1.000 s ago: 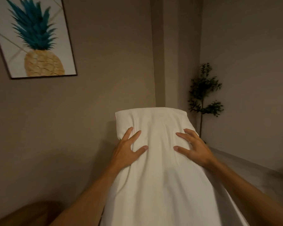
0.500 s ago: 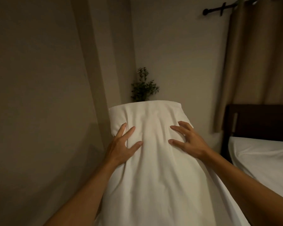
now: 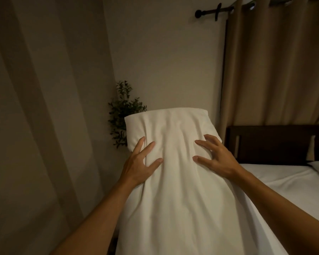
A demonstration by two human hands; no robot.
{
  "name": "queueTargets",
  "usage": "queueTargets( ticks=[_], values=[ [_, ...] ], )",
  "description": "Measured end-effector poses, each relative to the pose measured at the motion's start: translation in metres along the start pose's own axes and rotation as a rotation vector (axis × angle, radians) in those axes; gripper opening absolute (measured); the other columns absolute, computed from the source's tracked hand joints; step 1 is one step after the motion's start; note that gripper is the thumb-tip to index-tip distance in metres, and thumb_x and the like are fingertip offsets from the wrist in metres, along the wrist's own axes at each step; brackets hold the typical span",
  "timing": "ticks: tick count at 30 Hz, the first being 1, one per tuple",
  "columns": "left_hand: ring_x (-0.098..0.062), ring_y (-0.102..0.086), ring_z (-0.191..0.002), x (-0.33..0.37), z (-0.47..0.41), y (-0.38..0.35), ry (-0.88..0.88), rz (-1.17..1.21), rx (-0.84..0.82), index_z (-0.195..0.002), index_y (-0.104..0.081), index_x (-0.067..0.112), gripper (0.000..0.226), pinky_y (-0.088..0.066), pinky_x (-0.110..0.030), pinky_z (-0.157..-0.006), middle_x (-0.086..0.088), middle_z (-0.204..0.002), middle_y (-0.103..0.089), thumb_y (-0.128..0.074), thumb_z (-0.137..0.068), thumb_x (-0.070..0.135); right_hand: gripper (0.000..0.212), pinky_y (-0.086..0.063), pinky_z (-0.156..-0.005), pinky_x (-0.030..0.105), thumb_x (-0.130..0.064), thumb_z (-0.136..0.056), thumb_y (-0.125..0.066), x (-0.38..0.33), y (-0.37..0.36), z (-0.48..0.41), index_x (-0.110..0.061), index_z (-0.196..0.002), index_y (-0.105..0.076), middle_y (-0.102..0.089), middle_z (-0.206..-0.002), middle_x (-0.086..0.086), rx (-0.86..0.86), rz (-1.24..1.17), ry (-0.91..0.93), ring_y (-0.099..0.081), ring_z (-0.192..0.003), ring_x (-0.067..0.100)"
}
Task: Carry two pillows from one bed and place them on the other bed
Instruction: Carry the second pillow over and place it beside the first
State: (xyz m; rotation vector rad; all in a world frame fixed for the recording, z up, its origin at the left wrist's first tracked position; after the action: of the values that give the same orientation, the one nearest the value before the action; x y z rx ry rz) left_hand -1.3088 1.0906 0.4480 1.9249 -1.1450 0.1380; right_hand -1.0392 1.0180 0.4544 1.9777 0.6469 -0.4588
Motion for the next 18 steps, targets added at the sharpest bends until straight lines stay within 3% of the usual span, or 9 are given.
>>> queueTargets(
  ticks=[6,12,18],
  values=[
    [-0.012,-0.029,-0.145,-0.035,-0.088,-0.082,-0.067,0.047,-0.066,-0.142,-0.048,0.038,0.078,-0.036,-0.04,-0.113,0.012,-0.162,-0.02,-0.053,-0.075,0.077,0.068,-0.028,-0.104,0.029,-0.062,-0.08,-0.066,0.076,-0.002,-0.057,-0.038,-0.142,-0.05,-0.027,-0.158,-0.008,0.049,0.032,-0.091,-0.033,-0.14,0.017],
    [-0.01,-0.029,-0.144,-0.057,-0.184,-0.154,-0.158,0.131,-0.106,-0.141,-0.05,0.034,0.079,-0.027,-0.022,-0.11,0.009,-0.161,-0.023,-0.053,-0.073,0.074,0.067,-0.027,-0.102,0.027,-0.062,-0.08,-0.066,0.135,0.005,-0.125,-0.038,-0.141,-0.051,-0.029,-0.158,-0.006,0.118,0.125,-0.184,-0.035,-0.14,0.018],
    [-0.011,-0.033,-0.144,-0.062,-0.279,-0.22,-0.265,0.216,-0.164,-0.141,-0.05,0.035,0.078,-0.034,-0.031,-0.113,0.011,-0.161,-0.024,-0.052,-0.074,0.075,0.066,-0.031,-0.102,0.028,-0.062,-0.081,-0.066,0.176,0.033,-0.173,-0.037,-0.141,-0.051,-0.029,-0.158,-0.006,0.225,0.19,-0.271,-0.037,-0.137,0.018]
  ],
)
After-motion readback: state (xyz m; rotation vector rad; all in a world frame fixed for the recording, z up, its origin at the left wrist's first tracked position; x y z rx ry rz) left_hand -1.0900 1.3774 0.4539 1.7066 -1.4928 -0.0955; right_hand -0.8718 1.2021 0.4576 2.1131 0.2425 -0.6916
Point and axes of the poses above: each hand's wrist, its own z-axis away from the middle knuckle, its own y-axis out of the back of the hand, x = y × z, the point moved 9 cm from there along -z, towards the middle knuckle
